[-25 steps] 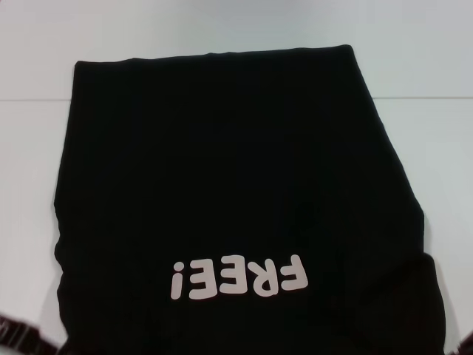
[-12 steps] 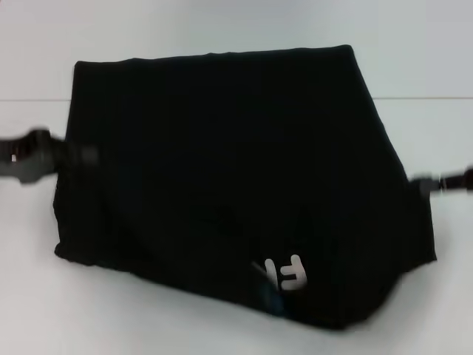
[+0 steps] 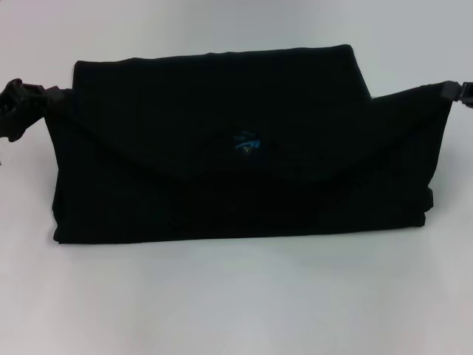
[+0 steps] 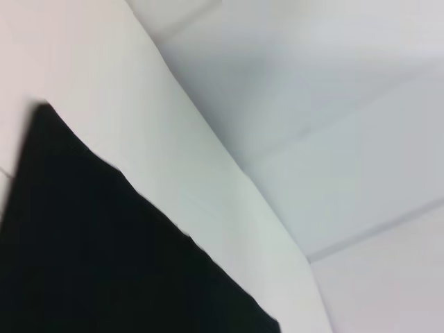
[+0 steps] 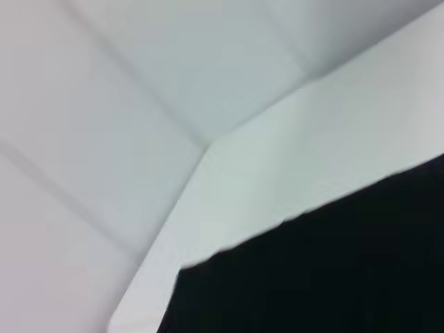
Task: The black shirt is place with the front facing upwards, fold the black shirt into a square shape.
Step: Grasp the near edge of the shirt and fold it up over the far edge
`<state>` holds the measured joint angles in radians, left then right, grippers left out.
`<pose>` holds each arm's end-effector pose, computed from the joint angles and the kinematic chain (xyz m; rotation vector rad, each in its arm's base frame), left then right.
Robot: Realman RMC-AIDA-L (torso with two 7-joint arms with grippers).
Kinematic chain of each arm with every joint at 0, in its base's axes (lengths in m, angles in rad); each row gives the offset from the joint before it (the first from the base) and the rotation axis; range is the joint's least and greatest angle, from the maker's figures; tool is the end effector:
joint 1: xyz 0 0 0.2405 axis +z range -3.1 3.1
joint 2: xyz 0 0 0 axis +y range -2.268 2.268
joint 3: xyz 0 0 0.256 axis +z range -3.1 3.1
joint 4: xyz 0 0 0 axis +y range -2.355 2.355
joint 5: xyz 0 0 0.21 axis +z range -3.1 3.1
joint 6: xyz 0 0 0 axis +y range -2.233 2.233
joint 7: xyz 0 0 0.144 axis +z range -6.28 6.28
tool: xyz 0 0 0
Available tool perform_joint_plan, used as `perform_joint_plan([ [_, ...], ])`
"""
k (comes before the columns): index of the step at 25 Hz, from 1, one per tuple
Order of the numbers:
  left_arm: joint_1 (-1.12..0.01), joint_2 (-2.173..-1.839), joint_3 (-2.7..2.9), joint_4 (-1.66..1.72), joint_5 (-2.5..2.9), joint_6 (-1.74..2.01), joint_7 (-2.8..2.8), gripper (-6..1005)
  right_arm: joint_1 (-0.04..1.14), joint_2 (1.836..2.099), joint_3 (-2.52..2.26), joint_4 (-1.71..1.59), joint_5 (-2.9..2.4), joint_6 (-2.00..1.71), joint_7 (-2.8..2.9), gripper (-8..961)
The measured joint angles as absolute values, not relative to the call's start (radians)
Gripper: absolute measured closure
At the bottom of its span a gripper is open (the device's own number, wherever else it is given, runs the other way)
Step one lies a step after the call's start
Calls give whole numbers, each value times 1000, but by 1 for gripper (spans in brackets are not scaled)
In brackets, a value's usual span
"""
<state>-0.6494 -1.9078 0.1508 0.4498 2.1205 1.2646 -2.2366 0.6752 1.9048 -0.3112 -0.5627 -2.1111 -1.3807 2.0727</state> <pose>-0.3205 0.3973 0.0960 -1.6896 -1.7682 -1.1125 0.2871 0.4033 0.1015 -2.0710 1.4544 0.9237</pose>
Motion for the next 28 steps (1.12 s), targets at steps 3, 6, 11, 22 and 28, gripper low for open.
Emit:
perform_joint_plan([
  [3, -657, -1927, 151, 448, 2106, 1213, -2196, 999, 681, 1917, -318, -522, -2067, -1295, 2032, 939],
  [6, -669, -1944, 153, 444, 2082, 1174, -2150, 999, 698, 1925, -323, -494, -2059, -1219, 2000, 940],
  [11, -693, -1955, 153, 422, 2052, 1110, -2096, 1000, 735, 1943, -357, -457, -2060, -1095, 1947, 940],
  [22, -729, -1994, 162, 409, 2035, 981, -2021, 978, 785, 2005, -500, -451, -2059, -863, 1915, 939],
  [28, -734, -2035, 187, 416, 2033, 885, -1951, 965, 793, 2034, -568, -453, -2058, -795, 1888, 925],
])
